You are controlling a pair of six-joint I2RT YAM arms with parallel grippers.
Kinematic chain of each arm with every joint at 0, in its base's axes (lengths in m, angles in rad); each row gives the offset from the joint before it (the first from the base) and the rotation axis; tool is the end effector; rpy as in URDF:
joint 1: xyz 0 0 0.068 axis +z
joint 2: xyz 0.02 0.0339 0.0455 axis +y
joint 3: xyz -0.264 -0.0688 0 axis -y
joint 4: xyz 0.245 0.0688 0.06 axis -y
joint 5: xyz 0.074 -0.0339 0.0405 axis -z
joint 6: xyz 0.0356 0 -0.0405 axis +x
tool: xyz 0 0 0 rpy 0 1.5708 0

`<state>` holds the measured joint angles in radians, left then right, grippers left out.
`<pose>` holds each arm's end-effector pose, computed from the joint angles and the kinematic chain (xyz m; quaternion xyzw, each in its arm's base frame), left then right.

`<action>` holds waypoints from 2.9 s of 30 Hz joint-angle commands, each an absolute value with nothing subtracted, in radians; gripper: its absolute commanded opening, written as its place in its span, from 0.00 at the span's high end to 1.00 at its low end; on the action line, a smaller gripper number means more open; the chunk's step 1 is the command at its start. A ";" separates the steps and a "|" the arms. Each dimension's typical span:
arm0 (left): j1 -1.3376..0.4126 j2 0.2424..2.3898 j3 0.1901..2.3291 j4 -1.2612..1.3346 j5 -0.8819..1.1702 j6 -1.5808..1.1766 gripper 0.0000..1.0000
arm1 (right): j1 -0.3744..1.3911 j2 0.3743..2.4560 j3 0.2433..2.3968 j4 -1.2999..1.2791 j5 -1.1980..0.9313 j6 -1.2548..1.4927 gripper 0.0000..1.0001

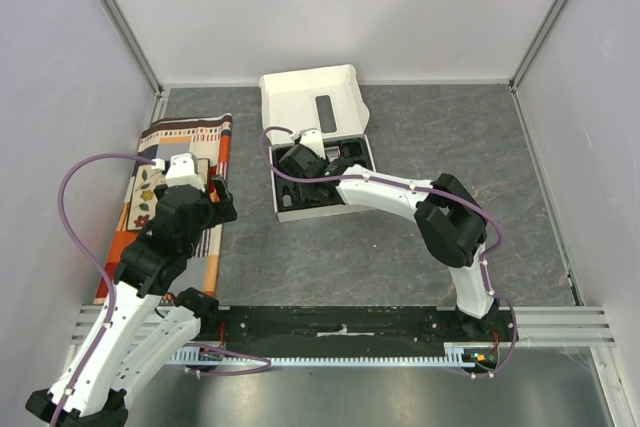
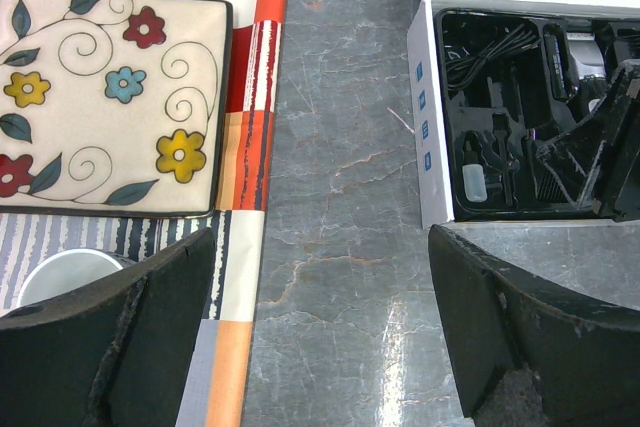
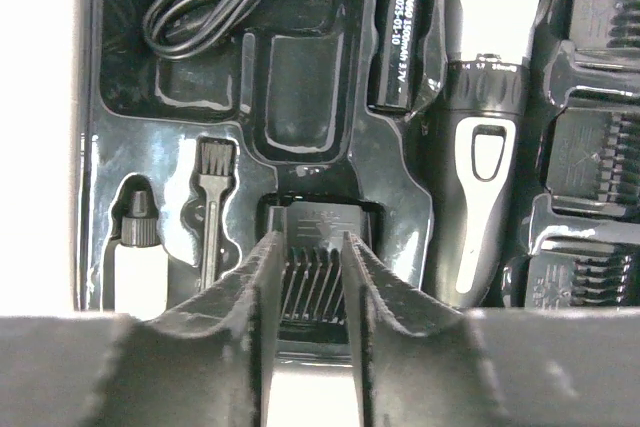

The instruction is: Sort the hair-cutting tools

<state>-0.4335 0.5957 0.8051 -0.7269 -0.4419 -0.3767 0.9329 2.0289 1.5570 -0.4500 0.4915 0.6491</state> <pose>0.1161 -0.0370 0.3187 -0.0862 0.8463 -0.0192 0.5254 0.2791 0.3482 0.2084 -0.0532 0.9211 0.0577 0.3814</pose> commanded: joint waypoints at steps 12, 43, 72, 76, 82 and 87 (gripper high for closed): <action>-0.434 0.601 0.830 -0.690 -0.439 -0.394 0.07 | 0.937 1.990 1.592 -0.413 0.483 0.646 1.00; -0.434 0.603 0.830 -0.690 -0.437 -0.393 0.07 | 0.942 2.080 1.623 -0.479 0.439 0.609 0.88; -0.423 0.926 1.040 -0.660 -0.350 -0.449 0.07 | 0.655 1.780 1.597 -0.492 0.443 0.532 0.56; -0.364 1.073 1.132 -0.635 -0.289 -0.479 0.30 | 0.548 1.769 1.586 -0.495 0.407 0.529 0.56; -0.207 1.304 1.275 -0.598 -0.167 -0.514 0.86 | 0.365 1.764 1.554 -0.494 0.336 0.528 0.71; -0.132 1.550 1.429 -0.572 -0.086 -0.525 0.98 | 0.246 1.827 1.559 -0.445 0.255 0.532 1.00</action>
